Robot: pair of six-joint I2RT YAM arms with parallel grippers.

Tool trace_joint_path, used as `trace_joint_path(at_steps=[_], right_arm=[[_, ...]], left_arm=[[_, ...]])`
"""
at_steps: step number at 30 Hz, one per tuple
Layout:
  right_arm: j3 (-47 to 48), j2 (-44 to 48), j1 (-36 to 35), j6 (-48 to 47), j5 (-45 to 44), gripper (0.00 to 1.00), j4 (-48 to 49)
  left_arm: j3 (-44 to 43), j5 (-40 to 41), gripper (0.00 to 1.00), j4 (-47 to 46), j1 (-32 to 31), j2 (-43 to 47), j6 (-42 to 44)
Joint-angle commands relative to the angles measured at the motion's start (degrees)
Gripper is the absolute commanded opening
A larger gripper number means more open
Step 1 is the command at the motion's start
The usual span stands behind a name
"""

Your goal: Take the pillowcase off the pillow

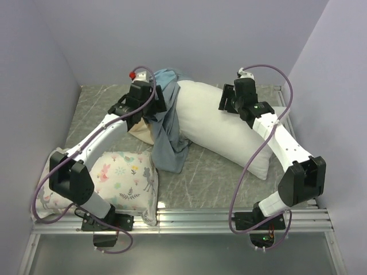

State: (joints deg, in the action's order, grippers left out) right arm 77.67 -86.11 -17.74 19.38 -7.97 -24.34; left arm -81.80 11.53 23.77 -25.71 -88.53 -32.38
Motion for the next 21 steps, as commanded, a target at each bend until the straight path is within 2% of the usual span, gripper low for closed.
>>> trace_joint_path(at_steps=[1,2,5,9,12,13,15,16,18,19,21], right_arm=[[3.9,1.3,-0.6,-1.5,-4.1,0.7,-2.3],[4.2,1.9,-1.1,-1.8,-4.7,0.75,-2.3],[5.1,3.7,-4.2,-3.0,-5.0,0.8,-2.6],[4.3,2.2,-11.4,-5.5,-6.1,0.84,-3.4],[2.8,-1.6,-16.4,-6.5,-6.3,0.86,-2.1],[2.7,-2.7,-17.6,-6.7,-7.1,0.86,-2.3],[1.5,-6.0,-19.6,-7.2,-7.2,0.87,-1.9],[1.3,-7.0,-20.0,-7.1,-8.1,0.87,-1.2],[0.5,-10.2,-20.3,-7.3,-8.3,0.87,-0.7],[0.4,-11.4,-20.3,-7.4,-8.9,0.87,-0.4],[1.3,-14.8,-20.2,-7.6,-11.6,0.87,-0.9]], left_arm=[[4.4,1.1,0.91,-4.2,-0.3,-0.9,-1.3],[4.2,1.4,0.91,-3.9,-0.9,-2.9,-1.2],[1.9,2.3,0.9,-1.5,-2.1,-8.5,-1.6],[-1.4,3.4,0.86,2.5,-2.0,-15.2,-2.6],[-4.3,5.7,0.67,5.0,-1.0,-20.3,-2.9],[-4.8,6.0,0.49,5.8,-0.7,-21.0,-3.0],[-5.0,6.3,0.34,5.8,0.3,-22.1,-3.3],[-5.1,6.2,0.2,5.8,0.7,-22.2,-3.3],[-5.8,5.9,0.09,5.9,1.4,-22.4,-3.2],[-6.2,5.7,0.0,6.1,1.5,-22.5,-3.1],[-7.6,6.1,0.0,6.9,1.5,-22.7,-3.0]])
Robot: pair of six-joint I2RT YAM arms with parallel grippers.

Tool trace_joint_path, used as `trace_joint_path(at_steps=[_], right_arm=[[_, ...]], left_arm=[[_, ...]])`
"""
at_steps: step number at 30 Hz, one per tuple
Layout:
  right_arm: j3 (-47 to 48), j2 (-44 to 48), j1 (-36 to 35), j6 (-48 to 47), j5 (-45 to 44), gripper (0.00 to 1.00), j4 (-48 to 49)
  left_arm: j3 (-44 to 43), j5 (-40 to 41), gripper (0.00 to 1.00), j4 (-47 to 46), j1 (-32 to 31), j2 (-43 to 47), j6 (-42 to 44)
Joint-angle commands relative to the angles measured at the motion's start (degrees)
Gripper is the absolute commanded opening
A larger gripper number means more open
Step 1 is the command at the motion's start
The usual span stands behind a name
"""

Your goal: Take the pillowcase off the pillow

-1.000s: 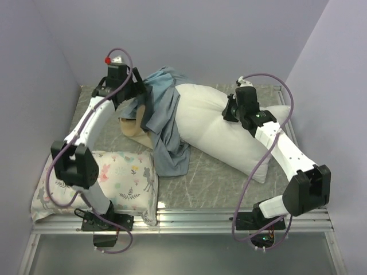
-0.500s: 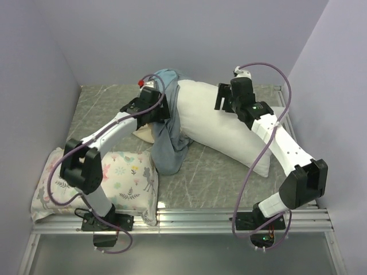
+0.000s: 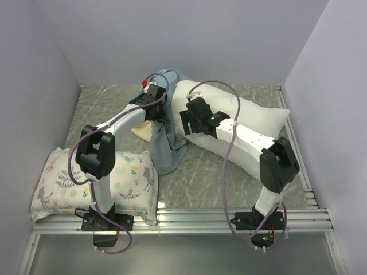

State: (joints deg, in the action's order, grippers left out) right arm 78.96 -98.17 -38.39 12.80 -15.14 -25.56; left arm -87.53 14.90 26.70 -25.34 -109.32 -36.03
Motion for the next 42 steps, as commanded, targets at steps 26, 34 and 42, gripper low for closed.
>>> trace_joint_path(at_steps=[26,34,42], right_arm=[[4.5,17.2,13.5,1.9,0.1,0.0,-7.8],[3.7,21.4,17.0,2.8,5.7,0.0,-6.4],[-0.5,13.2,16.0,6.2,13.3,0.0,-0.9]], left_arm=[[-8.9,0.4,0.0,7.3,21.3,-3.2,1.2],[-16.6,-2.5,0.0,9.6,23.9,-8.0,2.1],[-15.4,-9.8,0.24,3.1,17.8,2.9,7.8]])
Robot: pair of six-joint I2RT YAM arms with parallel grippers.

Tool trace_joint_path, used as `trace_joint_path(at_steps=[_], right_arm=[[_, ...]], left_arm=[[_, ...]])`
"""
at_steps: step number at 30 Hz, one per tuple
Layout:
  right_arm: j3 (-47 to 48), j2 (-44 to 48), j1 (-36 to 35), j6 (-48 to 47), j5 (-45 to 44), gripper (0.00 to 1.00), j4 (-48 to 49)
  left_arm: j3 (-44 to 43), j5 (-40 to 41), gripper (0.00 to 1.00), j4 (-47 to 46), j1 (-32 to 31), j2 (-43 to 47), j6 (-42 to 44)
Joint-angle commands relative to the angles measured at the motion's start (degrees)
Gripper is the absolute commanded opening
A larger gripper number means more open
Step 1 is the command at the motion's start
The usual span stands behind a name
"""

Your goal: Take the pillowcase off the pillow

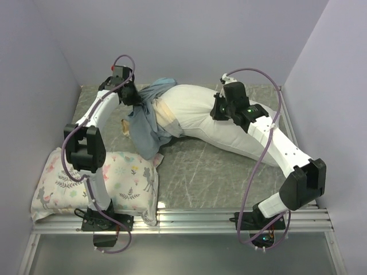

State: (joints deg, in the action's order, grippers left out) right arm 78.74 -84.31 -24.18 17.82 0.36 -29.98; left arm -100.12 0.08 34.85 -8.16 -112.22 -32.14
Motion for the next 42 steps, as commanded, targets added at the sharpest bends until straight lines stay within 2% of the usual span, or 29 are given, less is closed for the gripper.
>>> trace_joint_path(at_steps=[1,4,5,8,11,13,18,20,22,23,24,27,35,42], right_arm=[[-0.3,-1.5,1.6,1.5,-1.9,0.0,4.7],[0.4,-4.3,1.4,2.7,-0.9,0.0,5.5],[0.8,-4.7,1.3,3.1,-1.0,0.0,5.6],[1.8,-5.2,1.3,3.4,-1.2,0.0,5.7],[2.7,-5.7,1.2,3.8,-1.4,0.0,5.5],[3.2,-5.9,0.9,3.8,-1.4,0.0,5.4],[3.9,-5.7,0.1,3.6,-2.1,0.0,4.5],[4.3,-5.0,0.1,3.4,-2.8,0.0,4.2],[5.0,-4.6,0.1,3.1,-3.6,0.0,3.3],[5.4,-4.0,0.1,2.8,-3.9,0.0,3.2],[5.6,-3.7,0.2,2.7,-4.2,0.0,2.6],[7.0,-2.4,1.2,2.6,-5.4,0.0,1.6],[9.3,2.0,3.9,2.7,-5.6,0.0,0.4],[9.7,4.2,5.1,2.6,-5.1,0.0,-0.4]], left_arm=[[-3.3,5.3,0.47,-4.4,-0.2,7.0,4.4],[-4.1,6.6,0.73,-2.1,-4.2,9.6,5.9],[-4.0,7.8,0.75,-0.1,-5.2,10.2,5.8],[-0.4,10.6,0.79,1.8,-10.2,13.0,5.0],[7.3,14.4,0.81,-0.5,-18.4,17.2,3.1],[12.5,14.3,0.81,-3.3,-20.6,19.0,1.2],[17.7,16.0,0.8,-5.0,-24.7,16.9,-2.7],[18.3,16.8,0.77,-4.5,-24.7,15.3,-3.5],[18.9,19.1,0.64,-4.3,-24.5,14.7,-3.7],[18.8,19.9,0.52,-3.9,-24.4,14.4,-3.7],[18.7,20.7,0.27,-3.5,-24.1,14.1,-3.6],[17.9,22.8,0.0,-2.2,-21.8,13.5,-3.0],[18.3,19.2,0.0,-2.9,-10.0,10.8,-3.1],[15.2,15.8,0.0,-3.8,-4.6,4.9,-4.2]])
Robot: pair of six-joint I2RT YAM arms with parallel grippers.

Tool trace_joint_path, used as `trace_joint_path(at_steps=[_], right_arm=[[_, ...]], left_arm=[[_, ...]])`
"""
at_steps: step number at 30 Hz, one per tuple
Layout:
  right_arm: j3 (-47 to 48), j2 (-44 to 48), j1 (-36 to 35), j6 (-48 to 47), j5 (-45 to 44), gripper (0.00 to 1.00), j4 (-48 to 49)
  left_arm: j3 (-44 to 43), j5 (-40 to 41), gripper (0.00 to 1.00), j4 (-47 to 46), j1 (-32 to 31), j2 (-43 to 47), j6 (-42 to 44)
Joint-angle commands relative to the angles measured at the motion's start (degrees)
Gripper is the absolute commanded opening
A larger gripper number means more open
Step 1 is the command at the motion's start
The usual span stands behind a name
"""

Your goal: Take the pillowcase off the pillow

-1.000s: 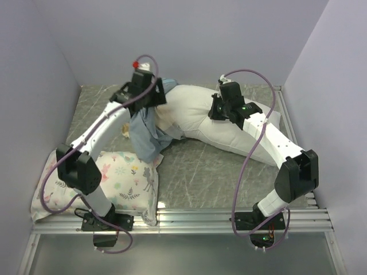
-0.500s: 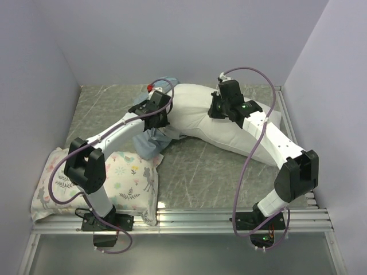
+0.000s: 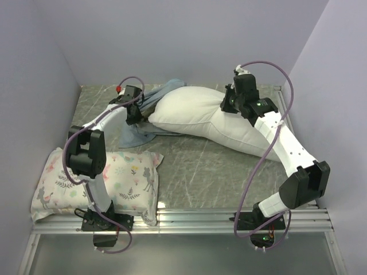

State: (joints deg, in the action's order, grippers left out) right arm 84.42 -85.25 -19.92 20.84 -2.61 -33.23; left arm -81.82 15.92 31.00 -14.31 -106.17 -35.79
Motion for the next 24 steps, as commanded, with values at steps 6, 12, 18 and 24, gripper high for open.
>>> trace_joint_path(at_steps=[6,12,18,24], right_arm=[[3.9,8.4,1.6,-0.5,-1.3,0.0,2.6],[6.9,13.0,3.4,0.3,0.9,0.0,2.7],[9.8,13.8,3.8,1.4,-1.2,0.0,5.2],[6.3,16.5,4.0,3.4,-5.7,0.0,13.0]], left_arm=[[-8.1,-1.2,0.0,2.2,5.7,-5.0,-1.2],[-8.2,-2.4,0.0,1.9,11.7,-4.5,-2.8],[-7.7,-2.0,0.0,1.8,14.0,-3.2,-4.3],[-6.4,-1.8,0.0,1.5,14.1,-2.7,-4.1]])
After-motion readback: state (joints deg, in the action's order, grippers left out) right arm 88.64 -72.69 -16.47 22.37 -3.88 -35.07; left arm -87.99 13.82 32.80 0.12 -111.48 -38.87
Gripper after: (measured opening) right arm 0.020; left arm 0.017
